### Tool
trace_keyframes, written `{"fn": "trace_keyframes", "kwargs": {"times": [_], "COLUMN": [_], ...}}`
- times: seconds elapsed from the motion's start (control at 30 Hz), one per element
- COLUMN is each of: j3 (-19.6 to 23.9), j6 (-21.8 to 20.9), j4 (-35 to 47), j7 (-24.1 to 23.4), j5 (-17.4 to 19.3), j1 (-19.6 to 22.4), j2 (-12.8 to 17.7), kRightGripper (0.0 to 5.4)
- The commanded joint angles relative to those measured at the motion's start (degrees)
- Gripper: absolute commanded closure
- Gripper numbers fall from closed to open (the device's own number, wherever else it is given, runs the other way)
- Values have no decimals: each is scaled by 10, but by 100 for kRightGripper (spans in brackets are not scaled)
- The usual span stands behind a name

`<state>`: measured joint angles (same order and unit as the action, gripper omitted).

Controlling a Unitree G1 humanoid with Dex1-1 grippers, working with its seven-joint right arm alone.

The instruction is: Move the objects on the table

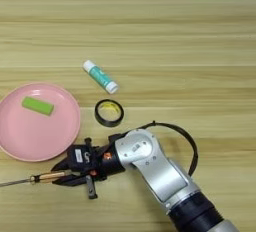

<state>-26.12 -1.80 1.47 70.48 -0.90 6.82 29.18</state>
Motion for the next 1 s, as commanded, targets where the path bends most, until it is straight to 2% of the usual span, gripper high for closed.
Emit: {"fn": "trace_keyframes", "kwargs": {"times": [0.03,0.43,0.73,1.0], "j3": [10,16,39,72], "j6": [-1,1,21,38], "j4": [14,18,49,73], "j7": [-13,-13,-1,-11], "j5": [-1,11,68,128], "j1": [19,22,30,45], "j2": [14,11,-1,-30], "kRightGripper": [451,451,451,451]}}
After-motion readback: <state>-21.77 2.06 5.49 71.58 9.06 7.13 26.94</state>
